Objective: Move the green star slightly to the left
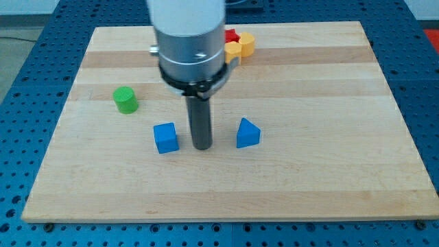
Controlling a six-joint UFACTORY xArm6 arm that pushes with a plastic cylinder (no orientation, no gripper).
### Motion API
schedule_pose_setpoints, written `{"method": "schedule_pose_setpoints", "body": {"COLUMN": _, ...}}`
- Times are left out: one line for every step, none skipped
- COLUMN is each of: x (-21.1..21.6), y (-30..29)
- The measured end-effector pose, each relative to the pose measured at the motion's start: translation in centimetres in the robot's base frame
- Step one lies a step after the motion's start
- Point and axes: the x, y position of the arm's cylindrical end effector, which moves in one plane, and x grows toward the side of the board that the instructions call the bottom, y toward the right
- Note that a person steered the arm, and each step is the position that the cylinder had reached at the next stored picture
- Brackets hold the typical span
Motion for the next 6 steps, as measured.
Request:
{"method": "schedule_pose_setpoints", "body": {"x": -0.8, "y": -2.6}}
{"method": "schedule_pose_setpoints", "body": {"x": -1.3, "y": -6.3}}
{"method": "schedule_pose_setpoints", "body": {"x": -6.1, "y": -3.4}}
{"method": "schedule_pose_setpoints", "body": {"x": -12.3, "y": -1.0}}
{"method": "schedule_pose_setpoints", "body": {"x": -15.5, "y": -3.4}}
{"method": "schedule_pose_setpoints", "body": {"x": -19.1, "y": -6.1}}
